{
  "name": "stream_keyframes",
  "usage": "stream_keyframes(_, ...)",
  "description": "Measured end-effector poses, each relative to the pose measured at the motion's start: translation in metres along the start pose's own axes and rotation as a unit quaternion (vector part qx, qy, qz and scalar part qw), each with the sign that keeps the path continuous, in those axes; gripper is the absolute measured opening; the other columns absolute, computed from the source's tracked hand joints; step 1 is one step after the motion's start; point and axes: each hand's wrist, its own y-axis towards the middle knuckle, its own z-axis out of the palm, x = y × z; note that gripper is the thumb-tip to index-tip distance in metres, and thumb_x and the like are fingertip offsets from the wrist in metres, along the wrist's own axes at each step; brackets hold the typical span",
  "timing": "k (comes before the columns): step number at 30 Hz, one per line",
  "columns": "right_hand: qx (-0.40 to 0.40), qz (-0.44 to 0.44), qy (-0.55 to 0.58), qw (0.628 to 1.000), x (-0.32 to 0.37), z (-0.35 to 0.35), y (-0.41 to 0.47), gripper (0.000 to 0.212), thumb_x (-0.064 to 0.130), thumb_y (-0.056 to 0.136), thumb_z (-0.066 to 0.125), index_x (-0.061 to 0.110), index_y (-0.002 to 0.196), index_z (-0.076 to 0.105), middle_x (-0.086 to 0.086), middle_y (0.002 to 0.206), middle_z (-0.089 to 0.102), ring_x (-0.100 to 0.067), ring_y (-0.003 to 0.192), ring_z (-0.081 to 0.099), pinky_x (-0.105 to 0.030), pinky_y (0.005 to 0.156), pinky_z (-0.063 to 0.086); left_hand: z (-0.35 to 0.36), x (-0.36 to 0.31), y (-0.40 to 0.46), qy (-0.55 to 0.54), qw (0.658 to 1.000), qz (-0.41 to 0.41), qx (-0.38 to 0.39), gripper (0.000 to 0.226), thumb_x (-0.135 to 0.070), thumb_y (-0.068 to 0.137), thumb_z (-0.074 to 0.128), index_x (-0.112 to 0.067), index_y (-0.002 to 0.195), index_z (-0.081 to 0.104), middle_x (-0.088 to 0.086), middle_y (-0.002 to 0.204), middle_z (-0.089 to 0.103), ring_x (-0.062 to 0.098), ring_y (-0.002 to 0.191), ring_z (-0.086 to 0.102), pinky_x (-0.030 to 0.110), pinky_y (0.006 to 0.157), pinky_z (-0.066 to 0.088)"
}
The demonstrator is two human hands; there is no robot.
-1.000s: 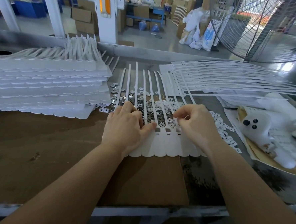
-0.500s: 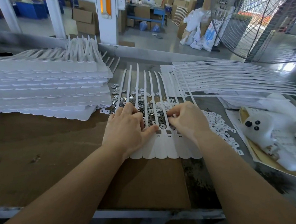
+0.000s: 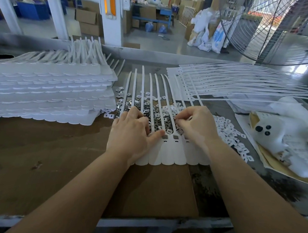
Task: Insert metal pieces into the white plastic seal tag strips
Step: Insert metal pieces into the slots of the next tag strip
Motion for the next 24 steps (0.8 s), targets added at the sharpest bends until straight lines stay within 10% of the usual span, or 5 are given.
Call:
stream_keyframes(4, 0.005, 0.016, 0.065, 0.998, -0.001, -0.008, 0.002, 0.021, 0.005, 0.081, 0.066, 0.023, 0.069, 0.068, 0.015, 0.066, 0.061, 0.002, 0.061, 0.057, -0.003, 0.052, 0.041, 0.001, 0.0, 0.0, 0.0, 1.0, 0.001, -0.005, 0.051, -0.074, 0.07, 0.03, -0.027, 0.068, 0.05, -0.009, 0.099, 0.037, 0.013, 0.103, 0.041, 0.03, 0.089, 0.03)
stream_keyframes(24, 0.185, -0.046, -0.083, 0.978, 0.0, -0.049, -0.012, 0.007, 0.007, 0.084, 0.066, 0.009, 0.081, 0.072, 0.008, 0.07, 0.062, -0.004, 0.063, 0.056, -0.001, 0.052, 0.039, 0.0, 0.001, -0.001, -0.009, 1.0, 0.004, 0.0, 0.048, -0.075, 0.069, 0.03, -0.03, 0.065, 0.045, -0.01, 0.099, 0.035, 0.014, 0.105, 0.041, 0.031, 0.094, 0.03)
